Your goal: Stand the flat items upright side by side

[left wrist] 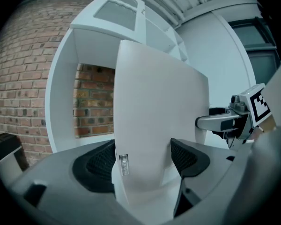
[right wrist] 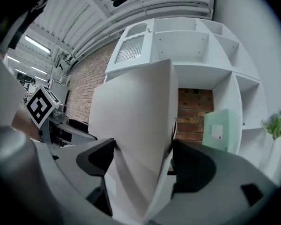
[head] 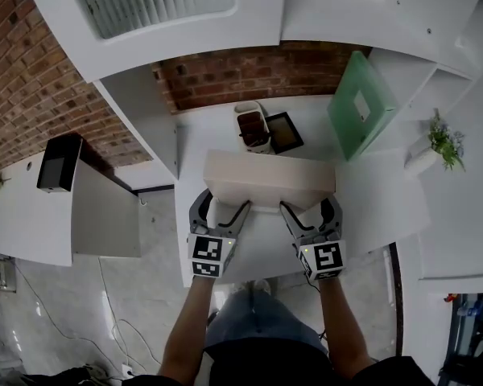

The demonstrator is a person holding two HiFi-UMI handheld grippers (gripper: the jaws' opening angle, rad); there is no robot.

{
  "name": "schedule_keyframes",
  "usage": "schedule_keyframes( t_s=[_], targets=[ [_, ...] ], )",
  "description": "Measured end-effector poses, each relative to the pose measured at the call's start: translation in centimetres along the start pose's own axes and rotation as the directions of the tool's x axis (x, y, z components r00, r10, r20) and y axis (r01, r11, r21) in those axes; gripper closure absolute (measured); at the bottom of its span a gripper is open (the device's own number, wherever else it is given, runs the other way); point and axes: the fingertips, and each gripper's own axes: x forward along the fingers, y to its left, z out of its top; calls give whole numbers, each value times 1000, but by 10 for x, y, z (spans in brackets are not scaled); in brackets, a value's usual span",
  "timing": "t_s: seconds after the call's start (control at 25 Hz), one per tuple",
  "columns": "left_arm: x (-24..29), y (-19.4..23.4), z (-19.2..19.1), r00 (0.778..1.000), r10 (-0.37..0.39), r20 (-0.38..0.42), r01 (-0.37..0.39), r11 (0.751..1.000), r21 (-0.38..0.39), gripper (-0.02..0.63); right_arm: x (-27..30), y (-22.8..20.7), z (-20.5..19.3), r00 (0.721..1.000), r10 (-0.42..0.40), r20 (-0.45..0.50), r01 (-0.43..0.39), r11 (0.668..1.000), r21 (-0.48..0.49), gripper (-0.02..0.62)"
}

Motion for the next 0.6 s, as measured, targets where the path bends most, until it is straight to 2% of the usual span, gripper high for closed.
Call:
schedule_keyframes(
  t_s=[0.2, 0.6],
  targets=[
    [1, -5, -17, 1000, 3, 1, -3, 1000, -10, 264, -4, 3, -17, 1000, 9, -19, -8, 1000, 20, 212],
    [-2, -6, -18, 1000, -4, 23, 4, 1000, -5, 263, -6, 6, -16, 999, 30, -10, -30, 1000, -7, 212]
  ],
)
